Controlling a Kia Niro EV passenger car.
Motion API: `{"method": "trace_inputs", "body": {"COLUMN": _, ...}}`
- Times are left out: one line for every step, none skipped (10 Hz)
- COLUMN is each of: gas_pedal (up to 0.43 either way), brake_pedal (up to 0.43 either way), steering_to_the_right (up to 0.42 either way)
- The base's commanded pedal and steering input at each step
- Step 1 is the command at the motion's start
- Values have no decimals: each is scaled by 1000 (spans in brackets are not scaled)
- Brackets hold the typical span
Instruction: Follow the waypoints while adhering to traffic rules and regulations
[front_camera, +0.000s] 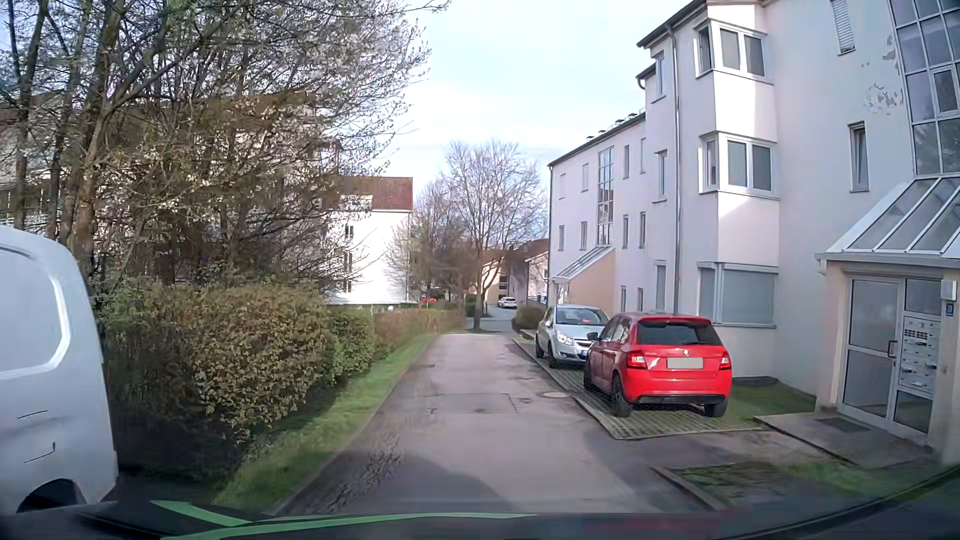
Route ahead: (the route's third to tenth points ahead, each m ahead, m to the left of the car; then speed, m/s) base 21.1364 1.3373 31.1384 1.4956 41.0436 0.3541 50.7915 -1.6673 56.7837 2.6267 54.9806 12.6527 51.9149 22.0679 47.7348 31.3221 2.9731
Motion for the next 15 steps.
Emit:
{"method": "trace_inputs", "body": {"gas_pedal": 0, "brake_pedal": 91, "steering_to_the_right": -12}}
{"method": "trace_inputs", "body": {"gas_pedal": 0, "brake_pedal": 91, "steering_to_the_right": -11}}
{"method": "trace_inputs", "body": {"gas_pedal": 0, "brake_pedal": 91, "steering_to_the_right": -11}}
{"method": "trace_inputs", "body": {"gas_pedal": 0, "brake_pedal": 98, "steering_to_the_right": -11}}
{"method": "trace_inputs", "body": {"gas_pedal": 0, "brake_pedal": 98, "steering_to_the_right": -11}}
{"method": "trace_inputs", "body": {"gas_pedal": 0, "brake_pedal": 98, "steering_to_the_right": -11}}
{"method": "trace_inputs", "body": {"gas_pedal": 0, "brake_pedal": 98, "steering_to_the_right": -12}}
{"method": "trace_inputs", "body": {"gas_pedal": 0, "brake_pedal": 98, "steering_to_the_right": -12}}
{"method": "trace_inputs", "body": {"gas_pedal": 0, "brake_pedal": 98, "steering_to_the_right": -16}}
{"method": "trace_inputs", "body": {"gas_pedal": 0, "brake_pedal": 98, "steering_to_the_right": -19}}
{"method": "trace_inputs", "body": {"gas_pedal": 0, "brake_pedal": 91, "steering_to_the_right": -19}}
{"method": "trace_inputs", "body": {"gas_pedal": 0, "brake_pedal": 79, "steering_to_the_right": -17}}
{"method": "trace_inputs", "body": {"gas_pedal": 0, "brake_pedal": 73, "steering_to_the_right": -17}}
{"method": "trace_inputs", "body": {"gas_pedal": 0, "brake_pedal": 61, "steering_to_the_right": -17}}
{"method": "trace_inputs", "body": {"gas_pedal": 0, "brake_pedal": 61, "steering_to_the_right": -17}}
